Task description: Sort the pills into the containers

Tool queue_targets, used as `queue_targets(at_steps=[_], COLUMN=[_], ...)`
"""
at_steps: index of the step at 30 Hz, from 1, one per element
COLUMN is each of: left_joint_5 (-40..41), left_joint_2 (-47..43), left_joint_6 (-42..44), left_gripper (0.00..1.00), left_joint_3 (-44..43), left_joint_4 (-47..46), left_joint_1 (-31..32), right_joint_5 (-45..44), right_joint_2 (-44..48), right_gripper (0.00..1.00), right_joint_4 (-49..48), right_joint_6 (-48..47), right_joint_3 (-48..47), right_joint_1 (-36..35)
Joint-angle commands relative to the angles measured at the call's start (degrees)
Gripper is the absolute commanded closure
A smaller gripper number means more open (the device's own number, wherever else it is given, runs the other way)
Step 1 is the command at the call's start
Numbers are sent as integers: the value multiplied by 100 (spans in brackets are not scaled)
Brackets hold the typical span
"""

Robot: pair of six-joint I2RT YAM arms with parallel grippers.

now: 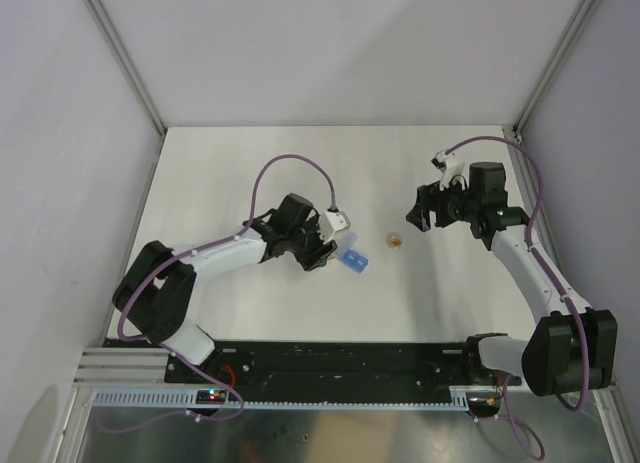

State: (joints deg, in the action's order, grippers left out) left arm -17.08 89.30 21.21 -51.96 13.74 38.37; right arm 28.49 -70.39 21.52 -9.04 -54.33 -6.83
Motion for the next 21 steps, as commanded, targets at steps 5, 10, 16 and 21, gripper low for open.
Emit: queue_targets(at_steps=[5,10,16,21], left_joint_5=[106,151,197,224], left_joint_2=[63,129,219,305], left_joint_6=[178,189,228,242], left_gripper=[100,100,100,100], left_joint_3=[-362,-456,-600,-726], left_joint_4=[267,444,640,795], left_joint_1=[70,79,101,112], right_joint_5=[175,207,241,269], right_joint_2=[148,151,157,163], right_gripper=[22,22,21,21], right_joint_4=[-145,-133,-121,-117], right_joint_6=[-19,-14,-11,-7], right_joint_3=[10,15,4,10], right_joint_1=[51,56,70,84])
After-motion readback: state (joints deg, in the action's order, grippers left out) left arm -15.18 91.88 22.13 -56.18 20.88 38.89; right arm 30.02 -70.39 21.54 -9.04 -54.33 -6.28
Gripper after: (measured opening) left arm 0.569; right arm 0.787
